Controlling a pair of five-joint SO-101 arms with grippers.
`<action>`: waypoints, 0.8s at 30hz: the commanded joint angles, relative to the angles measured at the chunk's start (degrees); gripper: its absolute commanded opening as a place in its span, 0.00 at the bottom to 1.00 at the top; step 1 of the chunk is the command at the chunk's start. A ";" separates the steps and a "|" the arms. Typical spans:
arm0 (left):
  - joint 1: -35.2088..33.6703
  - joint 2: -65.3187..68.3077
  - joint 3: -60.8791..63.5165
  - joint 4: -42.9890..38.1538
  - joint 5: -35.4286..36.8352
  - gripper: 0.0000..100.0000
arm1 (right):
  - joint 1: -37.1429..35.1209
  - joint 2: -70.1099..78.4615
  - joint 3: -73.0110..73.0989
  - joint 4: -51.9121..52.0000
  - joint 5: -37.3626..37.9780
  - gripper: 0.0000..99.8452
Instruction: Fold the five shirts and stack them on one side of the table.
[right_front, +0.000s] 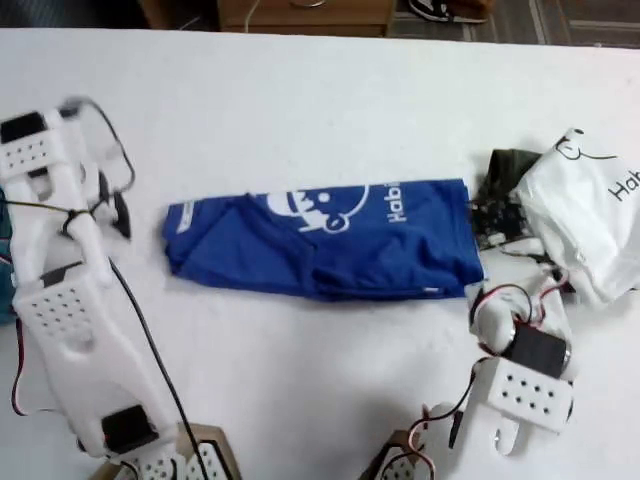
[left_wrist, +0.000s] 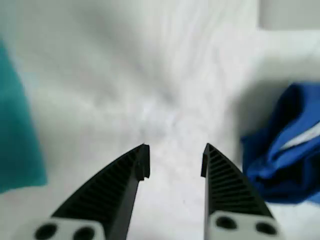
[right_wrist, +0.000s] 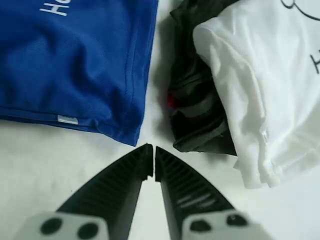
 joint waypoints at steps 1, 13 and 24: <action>-0.35 -7.21 8.92 1.05 -1.49 0.19 | -0.57 7.08 -7.30 -0.92 -3.25 0.02; -0.35 -16.44 20.44 0.97 -1.67 0.19 | -12.09 55.78 -58.64 29.58 -17.58 0.10; 6.24 -16.18 19.82 0.88 -1.76 0.19 | -14.11 82.42 -85.01 41.45 -20.66 0.23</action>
